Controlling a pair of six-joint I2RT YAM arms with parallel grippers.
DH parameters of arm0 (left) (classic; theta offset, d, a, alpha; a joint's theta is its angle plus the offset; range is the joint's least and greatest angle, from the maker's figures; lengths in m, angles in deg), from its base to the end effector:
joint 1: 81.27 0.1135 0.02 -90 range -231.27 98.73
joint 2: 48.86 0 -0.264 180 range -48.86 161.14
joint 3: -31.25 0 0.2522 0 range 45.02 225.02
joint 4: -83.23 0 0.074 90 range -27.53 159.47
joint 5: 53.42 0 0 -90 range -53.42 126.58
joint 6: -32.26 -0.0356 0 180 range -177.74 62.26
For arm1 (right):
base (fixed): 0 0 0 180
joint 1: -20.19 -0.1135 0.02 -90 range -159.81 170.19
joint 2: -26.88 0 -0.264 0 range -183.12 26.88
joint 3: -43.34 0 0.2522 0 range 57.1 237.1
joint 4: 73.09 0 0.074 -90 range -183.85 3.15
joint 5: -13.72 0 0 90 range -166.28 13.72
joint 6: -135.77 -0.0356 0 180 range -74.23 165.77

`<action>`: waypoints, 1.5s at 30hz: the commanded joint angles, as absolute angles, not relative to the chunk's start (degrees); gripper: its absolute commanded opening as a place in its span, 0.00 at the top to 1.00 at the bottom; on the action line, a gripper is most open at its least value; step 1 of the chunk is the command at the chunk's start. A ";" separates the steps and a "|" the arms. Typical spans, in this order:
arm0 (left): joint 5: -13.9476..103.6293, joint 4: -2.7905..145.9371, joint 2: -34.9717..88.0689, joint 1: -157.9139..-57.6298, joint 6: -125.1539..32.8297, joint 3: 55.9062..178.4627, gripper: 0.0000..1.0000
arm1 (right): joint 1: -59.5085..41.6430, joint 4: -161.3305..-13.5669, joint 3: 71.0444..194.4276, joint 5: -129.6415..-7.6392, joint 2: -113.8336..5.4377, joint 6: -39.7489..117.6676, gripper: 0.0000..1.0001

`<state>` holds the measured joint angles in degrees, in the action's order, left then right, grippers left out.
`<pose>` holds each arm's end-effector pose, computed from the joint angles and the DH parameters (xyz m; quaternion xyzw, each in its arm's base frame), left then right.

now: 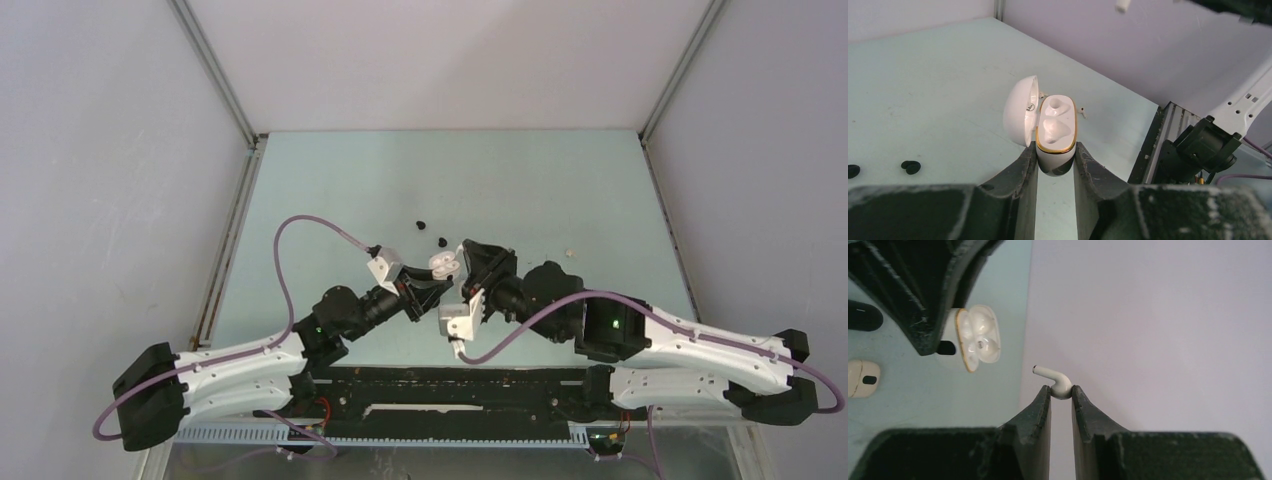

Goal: Insert the wireless bluetooth earbuds into the charging case
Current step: Place the earbud in the charging case.

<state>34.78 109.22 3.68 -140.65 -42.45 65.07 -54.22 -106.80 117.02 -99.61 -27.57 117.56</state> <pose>0.1064 -0.1776 0.2560 0.2371 0.6169 -0.4469 0.6030 0.0695 0.1965 0.3847 -0.7048 0.3435 -0.1461 0.6032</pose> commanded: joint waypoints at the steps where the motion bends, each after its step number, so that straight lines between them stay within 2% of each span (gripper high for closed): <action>1: 32.97 111.90 1.41 -141.11 -45.05 65.76 1.00 | -56.32 -95.18 110.78 -97.72 -24.07 128.32 1.00; 10: 32.12 114.05 0.95 -144.29 -54.27 62.70 1.00 | -58.87 -82.46 101.07 -96.32 -22.93 135.66 1.00; 45: 30.09 113.46 0.19 -148.05 -59.78 62.20 1.00 | -61.27 -86.12 95.34 -96.82 -21.72 137.36 1.00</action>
<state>30.71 110.92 1.05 -147.55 -58.30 62.23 -60.56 -86.32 95.49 -96.40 -23.01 137.76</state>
